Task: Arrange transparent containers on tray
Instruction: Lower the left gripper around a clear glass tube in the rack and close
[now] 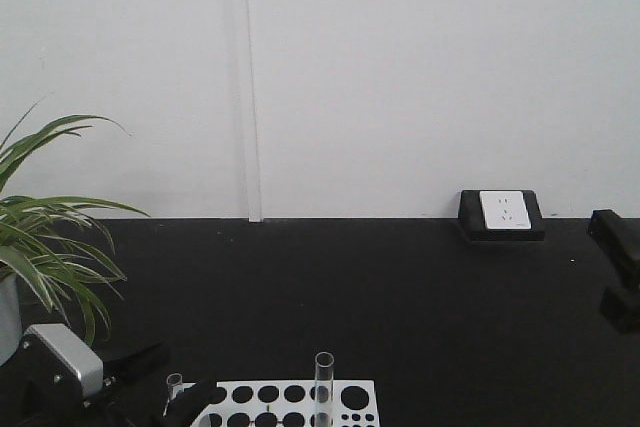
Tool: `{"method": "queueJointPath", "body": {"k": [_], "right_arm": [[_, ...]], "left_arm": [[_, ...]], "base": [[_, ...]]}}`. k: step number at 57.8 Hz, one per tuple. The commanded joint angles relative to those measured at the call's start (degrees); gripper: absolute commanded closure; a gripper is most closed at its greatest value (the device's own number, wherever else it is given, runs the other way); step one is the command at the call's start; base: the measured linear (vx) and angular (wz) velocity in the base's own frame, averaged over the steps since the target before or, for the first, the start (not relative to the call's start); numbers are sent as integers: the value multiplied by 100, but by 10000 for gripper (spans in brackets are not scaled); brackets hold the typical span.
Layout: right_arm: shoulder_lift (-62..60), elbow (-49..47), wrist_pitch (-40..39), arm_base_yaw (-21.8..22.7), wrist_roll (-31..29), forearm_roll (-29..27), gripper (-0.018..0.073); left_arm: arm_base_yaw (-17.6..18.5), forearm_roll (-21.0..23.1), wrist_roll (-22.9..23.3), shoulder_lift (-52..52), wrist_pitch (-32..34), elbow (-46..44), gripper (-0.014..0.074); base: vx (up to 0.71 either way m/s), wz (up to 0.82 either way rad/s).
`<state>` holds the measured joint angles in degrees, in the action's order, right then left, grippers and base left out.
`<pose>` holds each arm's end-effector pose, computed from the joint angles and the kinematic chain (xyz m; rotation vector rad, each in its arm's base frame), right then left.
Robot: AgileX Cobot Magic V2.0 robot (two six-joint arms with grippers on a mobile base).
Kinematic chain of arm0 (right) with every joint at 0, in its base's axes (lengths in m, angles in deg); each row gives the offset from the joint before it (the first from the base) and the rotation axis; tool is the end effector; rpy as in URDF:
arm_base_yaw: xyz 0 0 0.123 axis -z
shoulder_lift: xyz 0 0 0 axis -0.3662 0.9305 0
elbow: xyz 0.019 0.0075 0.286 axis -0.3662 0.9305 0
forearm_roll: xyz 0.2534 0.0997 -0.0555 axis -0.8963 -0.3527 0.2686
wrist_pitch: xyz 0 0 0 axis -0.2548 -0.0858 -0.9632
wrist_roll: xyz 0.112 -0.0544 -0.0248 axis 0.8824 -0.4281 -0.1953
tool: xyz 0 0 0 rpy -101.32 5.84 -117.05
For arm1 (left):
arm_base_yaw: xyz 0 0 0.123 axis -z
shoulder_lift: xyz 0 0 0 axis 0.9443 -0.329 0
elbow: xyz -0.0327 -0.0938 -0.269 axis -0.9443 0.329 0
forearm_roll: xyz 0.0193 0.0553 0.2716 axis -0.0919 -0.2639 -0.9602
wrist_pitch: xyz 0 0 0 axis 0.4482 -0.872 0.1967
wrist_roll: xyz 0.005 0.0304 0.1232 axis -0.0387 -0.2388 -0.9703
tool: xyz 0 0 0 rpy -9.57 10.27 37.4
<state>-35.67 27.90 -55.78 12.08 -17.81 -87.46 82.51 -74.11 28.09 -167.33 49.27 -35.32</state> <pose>0.2505 0.0421 0.3530 -0.1669 1.5314 0.0962 0.2993 -0.1126 0.1627 0.5080 1.6685 -0.4634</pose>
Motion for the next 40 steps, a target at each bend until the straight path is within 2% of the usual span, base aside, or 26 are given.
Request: {"method": "queueJointPath", "body": {"k": [1, 12, 20, 30, 40], "right_arm": [[-40, -206, -477, 16, -48, 44, 83], [-28, -206, -477, 16, -47, 44, 83], [-2, -206, -470, 16, -47, 44, 83], [-2, -206, -410, 16, -47, 44, 83], [-2, -206, -293, 16, -47, 44, 83]], "left_arm": [[31, 315, 6, -75, 542, -164, 38], [31, 291, -11, -513, 1074, -164, 52], [31, 296, -33, -641, 1166, -164, 110], [31, 481, -243, -679, 1157, -164, 246], [31, 807, -252, -690, 1157, -164, 442]], "base": [[0, 0], [0, 0], [0, 0], [0, 0], [0, 0]]}}
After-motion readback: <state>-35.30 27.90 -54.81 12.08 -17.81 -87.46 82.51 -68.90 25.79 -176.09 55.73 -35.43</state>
